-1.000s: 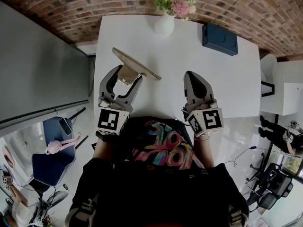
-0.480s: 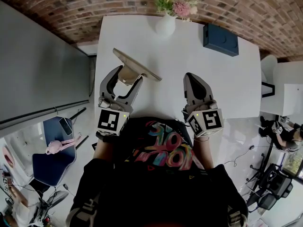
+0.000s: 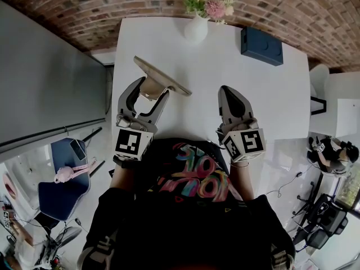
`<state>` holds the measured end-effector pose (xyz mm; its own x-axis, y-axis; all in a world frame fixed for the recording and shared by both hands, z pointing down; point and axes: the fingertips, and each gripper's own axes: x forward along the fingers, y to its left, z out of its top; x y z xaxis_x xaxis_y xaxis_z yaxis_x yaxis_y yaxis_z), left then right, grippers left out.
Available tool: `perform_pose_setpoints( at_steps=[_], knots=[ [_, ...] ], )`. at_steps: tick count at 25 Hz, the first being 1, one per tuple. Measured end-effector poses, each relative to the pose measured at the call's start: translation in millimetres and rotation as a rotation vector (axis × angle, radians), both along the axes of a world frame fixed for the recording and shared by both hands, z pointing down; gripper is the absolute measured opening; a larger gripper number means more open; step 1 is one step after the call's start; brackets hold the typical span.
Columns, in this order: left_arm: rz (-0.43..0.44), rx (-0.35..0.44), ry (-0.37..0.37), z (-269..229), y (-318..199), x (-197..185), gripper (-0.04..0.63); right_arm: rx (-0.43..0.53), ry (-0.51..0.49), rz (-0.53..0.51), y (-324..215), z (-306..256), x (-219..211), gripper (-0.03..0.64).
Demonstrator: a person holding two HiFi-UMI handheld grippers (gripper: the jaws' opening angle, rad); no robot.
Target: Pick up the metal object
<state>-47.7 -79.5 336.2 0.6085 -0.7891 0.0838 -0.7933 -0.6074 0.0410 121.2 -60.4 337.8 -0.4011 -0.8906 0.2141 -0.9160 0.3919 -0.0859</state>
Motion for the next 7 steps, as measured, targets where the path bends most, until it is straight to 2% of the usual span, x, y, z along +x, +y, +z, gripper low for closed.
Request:
perform_pose_setpoints(
  at_steps=[5,7],
  knots=[
    [0.019,-0.022,-0.058,6.8,2.5,0.6,0.299,0.001,0.006,-0.006,-0.3,0.3,2.2,0.017],
    [0.018,-0.020,-0.055,6.2,2.3,1.6,0.299,0.000,0.005,-0.004,-0.2,0.2,3.4,0.017]
  ],
)
